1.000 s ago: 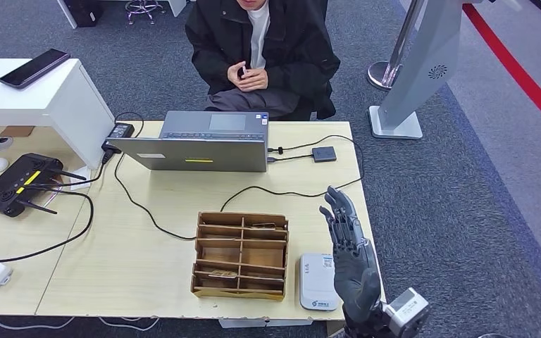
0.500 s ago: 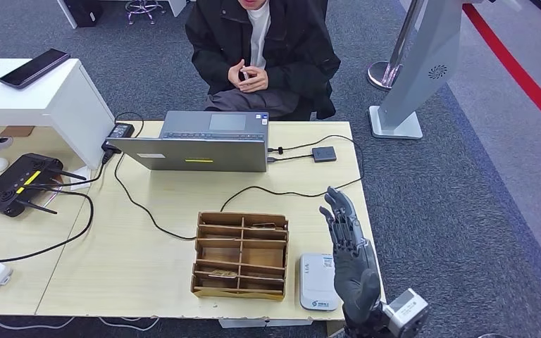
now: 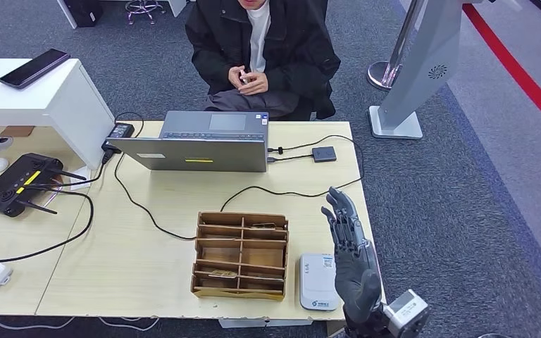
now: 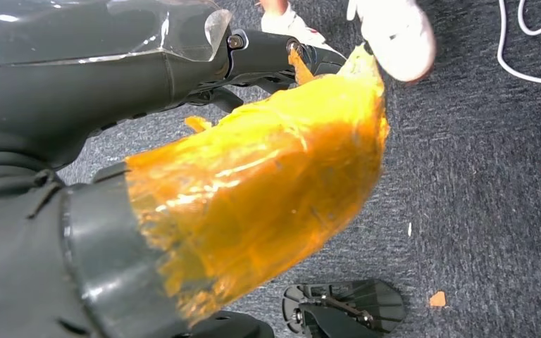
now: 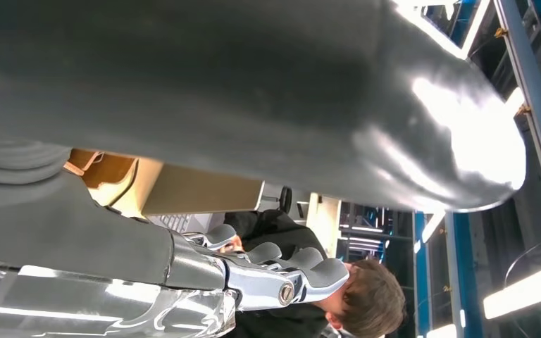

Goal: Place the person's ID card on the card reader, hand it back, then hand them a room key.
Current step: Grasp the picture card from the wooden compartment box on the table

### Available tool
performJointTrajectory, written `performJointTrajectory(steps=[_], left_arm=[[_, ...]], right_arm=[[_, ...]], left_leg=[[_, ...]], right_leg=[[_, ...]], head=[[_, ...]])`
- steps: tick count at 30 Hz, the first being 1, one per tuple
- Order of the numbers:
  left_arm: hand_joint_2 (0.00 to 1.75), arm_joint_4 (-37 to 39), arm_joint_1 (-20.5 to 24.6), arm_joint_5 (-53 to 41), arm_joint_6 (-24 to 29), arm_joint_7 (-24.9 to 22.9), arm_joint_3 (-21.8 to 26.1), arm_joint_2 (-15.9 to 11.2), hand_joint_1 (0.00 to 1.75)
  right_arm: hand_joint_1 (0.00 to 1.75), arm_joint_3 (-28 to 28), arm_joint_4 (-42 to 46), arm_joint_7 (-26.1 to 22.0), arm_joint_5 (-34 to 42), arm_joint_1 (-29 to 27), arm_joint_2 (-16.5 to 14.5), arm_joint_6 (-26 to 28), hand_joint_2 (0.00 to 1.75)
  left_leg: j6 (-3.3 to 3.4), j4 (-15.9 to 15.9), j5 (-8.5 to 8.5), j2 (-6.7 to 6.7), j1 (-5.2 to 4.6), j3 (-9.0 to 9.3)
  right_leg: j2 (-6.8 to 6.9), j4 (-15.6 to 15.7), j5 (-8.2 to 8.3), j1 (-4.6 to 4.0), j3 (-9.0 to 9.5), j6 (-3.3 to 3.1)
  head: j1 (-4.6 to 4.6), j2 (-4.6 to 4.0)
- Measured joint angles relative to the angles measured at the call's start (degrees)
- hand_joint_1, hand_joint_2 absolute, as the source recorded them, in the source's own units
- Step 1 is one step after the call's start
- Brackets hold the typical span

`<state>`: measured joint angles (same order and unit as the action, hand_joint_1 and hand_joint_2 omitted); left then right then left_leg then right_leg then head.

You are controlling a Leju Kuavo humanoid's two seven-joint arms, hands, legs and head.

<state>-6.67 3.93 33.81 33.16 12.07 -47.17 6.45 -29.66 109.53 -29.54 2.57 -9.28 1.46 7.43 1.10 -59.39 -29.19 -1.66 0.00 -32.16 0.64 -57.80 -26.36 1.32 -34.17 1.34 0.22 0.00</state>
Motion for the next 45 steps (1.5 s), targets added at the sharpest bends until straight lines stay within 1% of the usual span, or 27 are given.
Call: performJointTrajectory(steps=[18,45], left_arm=[[0.0,0.0,0.0,1.3,0.0,1.1,0.0,0.1,0.0],[0.0,0.0,0.0,0.7,-0.4,0.7,0.0,0.3,0.0]], right_arm=[[0.0,-0.9,-0.3,0.1,-0.2,1.2,0.0,-1.0,0.0],[0.0,-1.1,-0.9,0.2,-0.9,1.0,0.0,-0.9,0.0]], left_leg=[[0.0,0.0,0.0,0.0,0.0,-0.01],[0.0,0.0,0.0,0.0,0.0,0.0]], right_leg=[[0.0,0.0,0.0,0.0,0.0,0.0],[0.0,0.0,0.0,0.0,-0.01,0.0]], head=[[0.0,0.0],[0.0,0.0]])
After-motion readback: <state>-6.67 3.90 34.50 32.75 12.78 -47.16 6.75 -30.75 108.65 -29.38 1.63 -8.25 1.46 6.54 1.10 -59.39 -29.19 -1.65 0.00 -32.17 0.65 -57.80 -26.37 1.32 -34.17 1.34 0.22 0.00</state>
